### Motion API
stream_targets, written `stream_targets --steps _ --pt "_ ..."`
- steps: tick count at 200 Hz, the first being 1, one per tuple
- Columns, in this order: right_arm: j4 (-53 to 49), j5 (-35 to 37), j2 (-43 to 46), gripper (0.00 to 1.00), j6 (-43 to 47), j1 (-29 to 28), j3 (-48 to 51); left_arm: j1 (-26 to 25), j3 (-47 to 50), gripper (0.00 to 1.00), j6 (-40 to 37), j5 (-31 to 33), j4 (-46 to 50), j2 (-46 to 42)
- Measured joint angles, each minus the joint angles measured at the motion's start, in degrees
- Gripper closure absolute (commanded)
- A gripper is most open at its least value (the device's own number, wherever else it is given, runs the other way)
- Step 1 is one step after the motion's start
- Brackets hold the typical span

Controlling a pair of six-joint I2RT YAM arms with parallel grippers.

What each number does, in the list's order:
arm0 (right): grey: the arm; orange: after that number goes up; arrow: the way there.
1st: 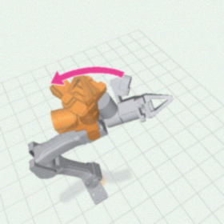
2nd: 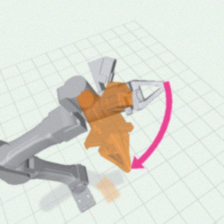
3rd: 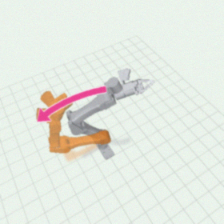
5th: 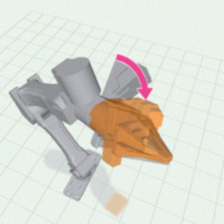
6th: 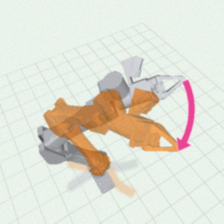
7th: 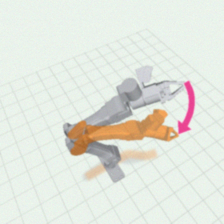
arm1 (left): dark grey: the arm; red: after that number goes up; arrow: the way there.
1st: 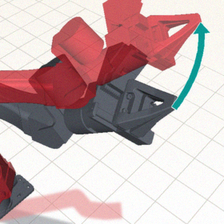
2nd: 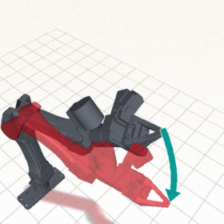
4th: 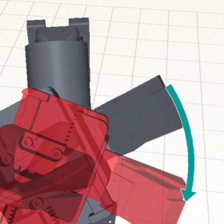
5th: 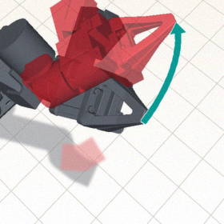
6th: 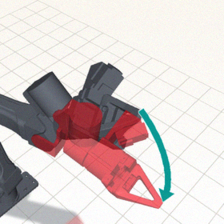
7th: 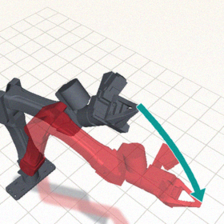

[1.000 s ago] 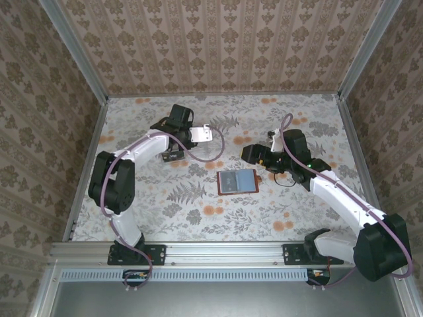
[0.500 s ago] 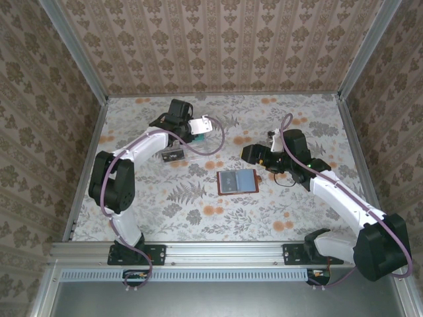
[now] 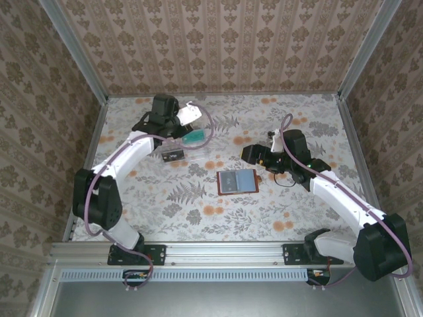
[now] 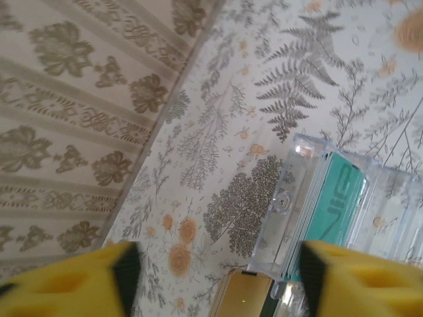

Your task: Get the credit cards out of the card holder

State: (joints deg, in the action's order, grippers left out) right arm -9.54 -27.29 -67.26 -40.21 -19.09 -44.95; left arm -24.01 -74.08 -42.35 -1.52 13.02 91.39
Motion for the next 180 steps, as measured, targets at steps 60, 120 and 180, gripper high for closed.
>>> stream_targets --steps 60,120,180 --pt "-2.8 2.71 0.7 0.0 1.92 -1.14 1.36 0.76 6.51 0.0 26.03 4.87 -2.34 -13.2" --pt "-4.17 6.38 0.83 0.01 3.32 -3.82 2.99 5.18 9.9 0.08 50.25 1.31 6.47 -19.54" --pt "-4.2 9.99 -5.22 0.6 6.25 -6.88 5.86 -5.22 23.15 0.28 70.99 -2.84 7.41 -21.44"
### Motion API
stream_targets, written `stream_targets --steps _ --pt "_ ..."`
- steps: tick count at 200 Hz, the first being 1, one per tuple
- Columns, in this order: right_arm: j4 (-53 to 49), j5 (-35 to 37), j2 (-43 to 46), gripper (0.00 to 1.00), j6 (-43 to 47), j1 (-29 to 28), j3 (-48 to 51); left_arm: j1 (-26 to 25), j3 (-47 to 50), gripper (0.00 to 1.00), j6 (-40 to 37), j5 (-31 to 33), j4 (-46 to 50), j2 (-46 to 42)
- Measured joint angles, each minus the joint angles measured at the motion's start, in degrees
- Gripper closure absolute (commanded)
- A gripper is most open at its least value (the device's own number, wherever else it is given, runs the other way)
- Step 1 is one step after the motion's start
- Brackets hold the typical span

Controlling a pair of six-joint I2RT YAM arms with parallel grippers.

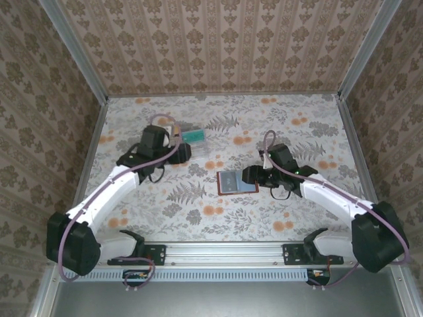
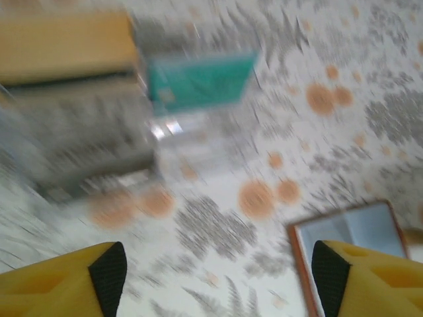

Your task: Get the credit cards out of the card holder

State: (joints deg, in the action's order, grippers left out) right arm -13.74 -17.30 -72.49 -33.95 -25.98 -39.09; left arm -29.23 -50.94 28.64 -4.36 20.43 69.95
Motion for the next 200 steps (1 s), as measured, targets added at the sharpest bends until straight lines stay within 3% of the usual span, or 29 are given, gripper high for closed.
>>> stream_targets --steps 43,83,126,144,173,200 --pt "0.0 3.72 -6.56 0.76 1.25 -0.72 0.22 -8.39 5.57 0.28 12.46 -0.37 -6.05 6.12" --pt "0.24 6.05 -11.87 0.78 2.36 -0.74 0.2 -13.57 5.46 0.25 17.4 -0.59 -10.71 12.44" --pt "0.22 8.28 -12.92 0.81 2.58 -0.98 -0.57 -15.06 2.97 0.24 18.78 -3.19 -13.99 18.95" --pt "0.07 9.05 -12.87 0.8 2.71 -0.98 -1.01 -15.17 2.03 0.26 18.97 -4.15 -14.45 20.48" --pt "-0.24 10.08 -12.52 0.79 3.06 -0.98 -1.7 -15.37 0.5 0.4 19.19 -5.51 -14.62 21.97" --pt "-0.13 10.19 -13.4 0.79 3.63 -0.98 -2.08 -15.37 -1.38 0.46 19.15 -7.28 -14.73 24.44"
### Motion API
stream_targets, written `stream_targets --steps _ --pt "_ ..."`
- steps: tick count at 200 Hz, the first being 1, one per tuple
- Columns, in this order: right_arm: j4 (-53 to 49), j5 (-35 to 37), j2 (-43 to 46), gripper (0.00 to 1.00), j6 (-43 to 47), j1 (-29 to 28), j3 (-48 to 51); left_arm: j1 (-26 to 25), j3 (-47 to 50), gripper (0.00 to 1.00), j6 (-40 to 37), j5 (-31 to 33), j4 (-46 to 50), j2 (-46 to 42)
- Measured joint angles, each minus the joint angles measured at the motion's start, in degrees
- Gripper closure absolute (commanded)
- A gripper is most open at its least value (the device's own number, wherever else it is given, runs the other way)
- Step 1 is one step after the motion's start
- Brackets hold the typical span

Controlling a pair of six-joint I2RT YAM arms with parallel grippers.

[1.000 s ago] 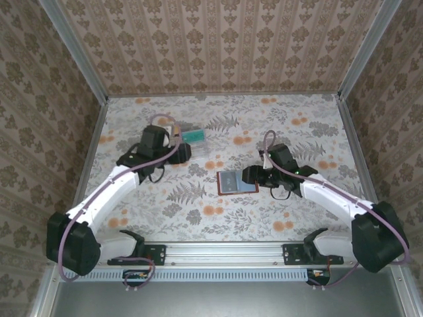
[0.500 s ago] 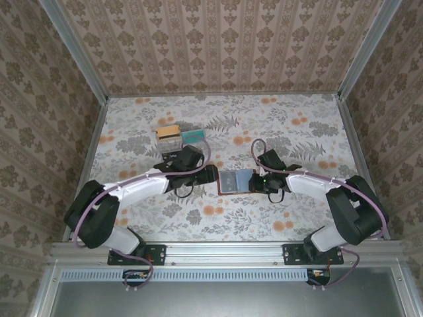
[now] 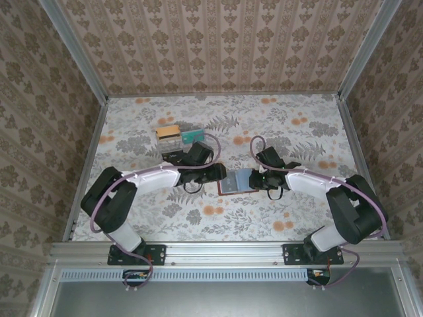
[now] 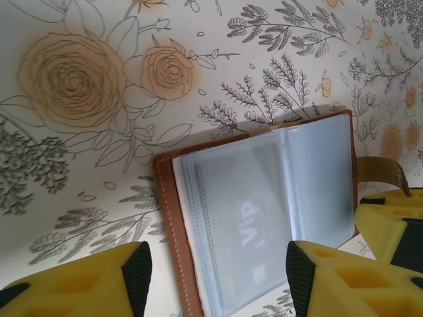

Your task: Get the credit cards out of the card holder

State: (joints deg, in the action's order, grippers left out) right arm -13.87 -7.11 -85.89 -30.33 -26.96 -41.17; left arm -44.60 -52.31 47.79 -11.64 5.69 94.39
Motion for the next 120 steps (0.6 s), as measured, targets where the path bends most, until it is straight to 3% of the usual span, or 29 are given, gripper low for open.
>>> stream_targets --steps 25,120 --pt "0.44 -0.22 -1.25 0.79 -0.2 -0.13 0.02 0.0 -1.77 0.51 -0.15 -2.19 0.2 2.36" --pt "3.43 -0.61 0.28 0.79 -4.57 -2.45 2.62 0.44 -2.99 0.53 -0.28 -5.97 1.99 5.9"
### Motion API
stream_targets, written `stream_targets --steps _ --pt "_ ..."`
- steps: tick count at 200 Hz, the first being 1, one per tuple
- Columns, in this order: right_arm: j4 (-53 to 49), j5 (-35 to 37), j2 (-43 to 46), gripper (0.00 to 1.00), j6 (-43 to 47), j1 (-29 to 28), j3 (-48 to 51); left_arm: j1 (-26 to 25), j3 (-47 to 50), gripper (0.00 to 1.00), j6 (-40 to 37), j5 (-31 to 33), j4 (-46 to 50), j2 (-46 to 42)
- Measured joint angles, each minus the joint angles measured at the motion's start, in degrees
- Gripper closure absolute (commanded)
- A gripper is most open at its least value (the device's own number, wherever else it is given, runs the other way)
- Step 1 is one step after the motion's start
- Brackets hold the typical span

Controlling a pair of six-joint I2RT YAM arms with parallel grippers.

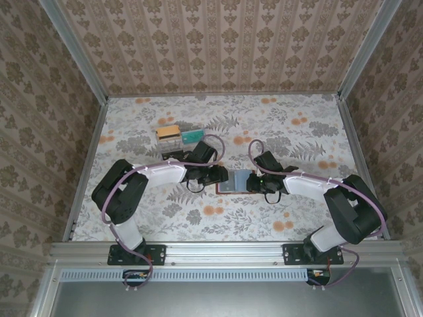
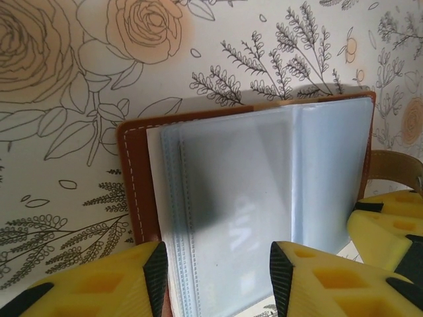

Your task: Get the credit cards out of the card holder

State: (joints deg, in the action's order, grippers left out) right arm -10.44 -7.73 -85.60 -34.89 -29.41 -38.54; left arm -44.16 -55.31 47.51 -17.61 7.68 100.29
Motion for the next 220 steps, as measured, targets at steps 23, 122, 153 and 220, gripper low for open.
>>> stream_targets --steps 23,122,153,220 --pt "0.02 0.0 0.0 0.78 -0.04 0.0 0.0 0.0 -0.33 0.53 -0.22 -0.87 -0.04 1.01" --pt "0.0 0.0 0.0 0.78 -0.04 0.0 0.04 0.11 -1.05 0.56 -1.22 -0.83 0.85 1.46" --pt "0.0 0.0 0.0 0.78 -0.04 0.0 0.04 0.0 -1.73 0.56 -1.57 0.07 2.01 0.48" --pt "0.02 -0.02 0.0 0.79 -0.04 0.0 0.04 -0.11 -2.58 0.56 -2.29 -1.07 2.14 0.9"
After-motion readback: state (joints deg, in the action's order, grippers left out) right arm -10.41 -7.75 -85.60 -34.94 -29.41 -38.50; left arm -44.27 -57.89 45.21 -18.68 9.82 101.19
